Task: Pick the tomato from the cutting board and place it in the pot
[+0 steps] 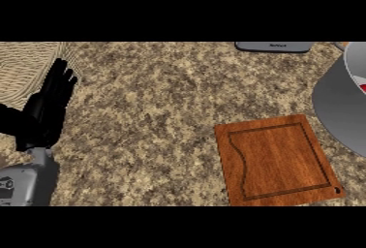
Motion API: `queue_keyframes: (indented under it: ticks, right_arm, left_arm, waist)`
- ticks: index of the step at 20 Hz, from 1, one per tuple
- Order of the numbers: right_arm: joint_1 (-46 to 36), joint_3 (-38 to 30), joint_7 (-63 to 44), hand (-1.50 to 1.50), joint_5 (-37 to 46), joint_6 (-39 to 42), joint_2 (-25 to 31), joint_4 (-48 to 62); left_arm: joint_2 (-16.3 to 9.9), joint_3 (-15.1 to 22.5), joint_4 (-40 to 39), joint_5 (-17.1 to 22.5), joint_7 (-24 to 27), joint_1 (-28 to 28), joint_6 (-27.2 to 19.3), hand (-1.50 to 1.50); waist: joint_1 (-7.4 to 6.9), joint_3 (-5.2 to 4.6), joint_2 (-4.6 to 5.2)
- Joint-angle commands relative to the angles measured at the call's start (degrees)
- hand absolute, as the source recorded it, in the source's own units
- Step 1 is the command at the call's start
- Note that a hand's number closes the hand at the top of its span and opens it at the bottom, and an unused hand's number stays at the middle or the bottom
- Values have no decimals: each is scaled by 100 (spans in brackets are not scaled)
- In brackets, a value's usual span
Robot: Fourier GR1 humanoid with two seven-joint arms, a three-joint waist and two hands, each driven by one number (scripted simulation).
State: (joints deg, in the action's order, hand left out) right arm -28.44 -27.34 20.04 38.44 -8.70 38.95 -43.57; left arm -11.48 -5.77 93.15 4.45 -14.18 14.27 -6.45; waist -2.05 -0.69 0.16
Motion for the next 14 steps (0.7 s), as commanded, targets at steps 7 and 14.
queue_keyframes:
  ticks: [7,14]
  right_arm:
    - [-733,-408,1063,-150,-772,1266,34,1765]
    - [-1029,-1333,1499,-150,-1785,1791,89,2264]
  left_arm:
    - [220,175,59,-167,145,-84,-144,0]
    - [-105,-100,193,109,-75,-83,123,0]
  waist:
    - [-88,106,84]
    - [-46,101,64]
